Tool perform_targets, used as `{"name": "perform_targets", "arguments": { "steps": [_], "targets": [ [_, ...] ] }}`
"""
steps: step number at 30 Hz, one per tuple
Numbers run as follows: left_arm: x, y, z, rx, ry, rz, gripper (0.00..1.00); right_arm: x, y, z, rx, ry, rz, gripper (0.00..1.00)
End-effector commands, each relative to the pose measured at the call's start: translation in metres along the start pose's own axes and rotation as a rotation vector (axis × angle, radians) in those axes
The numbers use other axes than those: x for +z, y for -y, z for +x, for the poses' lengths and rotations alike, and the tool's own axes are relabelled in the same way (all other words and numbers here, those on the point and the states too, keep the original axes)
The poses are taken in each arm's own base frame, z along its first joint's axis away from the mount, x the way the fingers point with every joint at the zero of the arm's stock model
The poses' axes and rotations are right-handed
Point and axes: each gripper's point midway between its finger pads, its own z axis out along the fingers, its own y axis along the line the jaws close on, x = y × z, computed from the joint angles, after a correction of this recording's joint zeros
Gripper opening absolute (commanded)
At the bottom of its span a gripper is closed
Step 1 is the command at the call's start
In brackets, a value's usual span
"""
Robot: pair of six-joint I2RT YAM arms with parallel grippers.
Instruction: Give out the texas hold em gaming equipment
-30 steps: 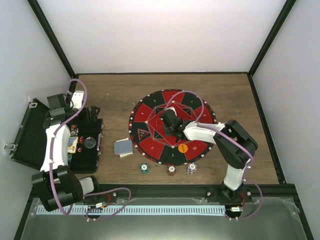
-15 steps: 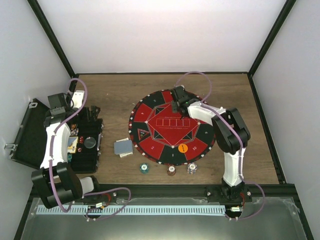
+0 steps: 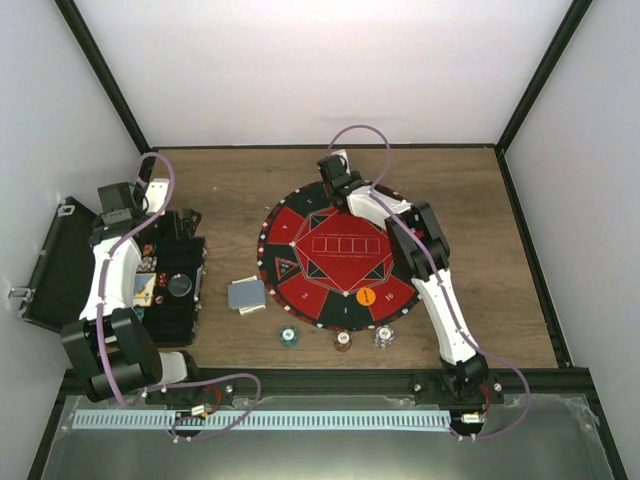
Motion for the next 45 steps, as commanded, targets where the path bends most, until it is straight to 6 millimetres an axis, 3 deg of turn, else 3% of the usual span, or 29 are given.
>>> {"name": "perform_targets", "arguments": {
  "steps": [1,4,7,11,17,21,24,29,32,38,45],
  "targets": [
    [-0.006,0.001,-0.018,0.017,0.048,0.016,1.0,0.015,-0.006,0.03,-0.172,-0.045,0.133,0.01],
    [-0.008,0.001,-0.02,0.019,0.05,0.015,1.0,0.009,-0.027,0.033,-0.221,-0.029,0.118,0.06],
    [-0.011,0.002,-0.021,0.023,0.05,0.01,1.0,0.001,-0.043,0.035,-0.23,-0.033,0.074,0.37],
    [-0.016,0.004,-0.021,0.03,0.053,0.004,1.0,-0.014,-0.05,0.034,-0.179,-0.059,-0.006,0.59],
    [-0.025,0.01,-0.024,0.031,0.059,0.011,1.0,-0.073,-0.044,0.015,-0.056,-0.057,-0.184,0.8],
    [-0.031,0.013,-0.027,0.038,0.062,0.013,1.0,-0.133,-0.031,0.024,0.041,-0.088,-0.318,0.79],
    [-0.033,0.014,-0.025,0.039,0.055,0.012,1.0,-0.173,-0.03,0.071,0.061,-0.171,-0.392,0.78],
    [-0.034,0.016,-0.018,0.031,0.038,0.016,1.0,-0.234,-0.039,0.168,0.025,-0.322,-0.44,0.72],
    [-0.035,0.019,-0.014,0.033,0.029,0.024,1.0,-0.264,-0.049,0.209,0.003,-0.387,-0.468,0.68],
    [-0.039,0.024,-0.006,0.05,0.002,0.035,1.0,-0.286,-0.05,0.248,0.001,-0.464,-0.469,0.54],
    [-0.043,0.028,-0.001,0.075,-0.016,0.041,1.0,-0.279,-0.039,0.262,0.001,-0.491,-0.399,0.45]
  ]
}}
